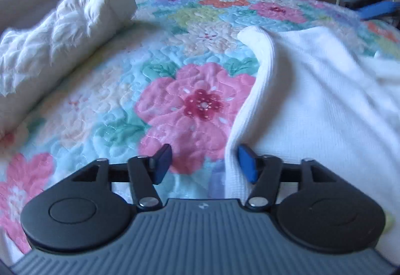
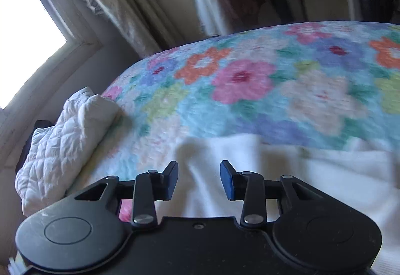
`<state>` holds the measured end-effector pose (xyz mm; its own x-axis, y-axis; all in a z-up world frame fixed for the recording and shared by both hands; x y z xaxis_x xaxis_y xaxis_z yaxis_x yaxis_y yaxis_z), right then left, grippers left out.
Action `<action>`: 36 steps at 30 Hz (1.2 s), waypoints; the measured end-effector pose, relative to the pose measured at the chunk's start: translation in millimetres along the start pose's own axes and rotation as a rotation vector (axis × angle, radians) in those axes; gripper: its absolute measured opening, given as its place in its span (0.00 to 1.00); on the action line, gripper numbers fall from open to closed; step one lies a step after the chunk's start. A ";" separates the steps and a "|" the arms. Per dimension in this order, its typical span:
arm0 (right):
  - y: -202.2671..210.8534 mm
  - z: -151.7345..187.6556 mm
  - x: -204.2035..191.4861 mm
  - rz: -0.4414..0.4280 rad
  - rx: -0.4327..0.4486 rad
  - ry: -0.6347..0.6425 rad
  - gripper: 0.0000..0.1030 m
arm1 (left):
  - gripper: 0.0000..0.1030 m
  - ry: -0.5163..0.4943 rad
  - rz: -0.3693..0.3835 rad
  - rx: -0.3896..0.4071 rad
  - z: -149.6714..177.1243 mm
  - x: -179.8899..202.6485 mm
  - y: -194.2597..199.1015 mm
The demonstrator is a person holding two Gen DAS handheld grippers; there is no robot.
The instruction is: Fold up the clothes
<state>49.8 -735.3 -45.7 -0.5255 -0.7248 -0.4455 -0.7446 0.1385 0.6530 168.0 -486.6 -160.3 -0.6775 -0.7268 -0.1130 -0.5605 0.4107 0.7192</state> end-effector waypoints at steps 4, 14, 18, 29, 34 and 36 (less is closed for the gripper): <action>51.5 17.3 53.9 0.082 -0.008 -0.012 0.52 | 0.55 0.047 0.007 0.033 -7.9 -5.1 11.7; 117.8 75.5 179.1 0.185 -0.009 -0.226 0.63 | 0.54 -0.118 0.239 0.129 -11.4 64.5 54.1; 116.8 96.6 208.4 0.135 -0.004 -0.304 0.63 | 0.55 -0.182 0.360 0.126 -8.6 115.0 68.0; 52.7 80.9 213.6 -0.012 -0.014 -0.236 0.23 | 0.56 -0.396 0.398 0.231 -48.8 214.9 59.1; 47.4 43.8 199.5 -0.062 0.030 -0.169 0.12 | 0.59 -0.584 0.416 0.297 -50.7 247.7 60.8; 49.5 30.1 186.2 -0.137 0.035 -0.147 0.12 | 0.63 -0.660 0.404 0.342 -52.7 260.9 60.2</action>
<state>-97.4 -843.1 -114.7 -0.4711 -0.6324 -0.6149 -0.8257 0.0709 0.5596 -17.5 -680.5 -110.4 -0.9366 -0.0614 -0.3450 -0.2564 0.7911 0.5553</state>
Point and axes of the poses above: each gripper's, at about its wrist camera, not at the fingertips, and y roughly against the way its jaws point, x to its right, z to its underside, the point moved 4 cm from there along -y, roughly the way its jaws point, and after that the axes turned 4 degrees about -y, right-handed, at the moved point
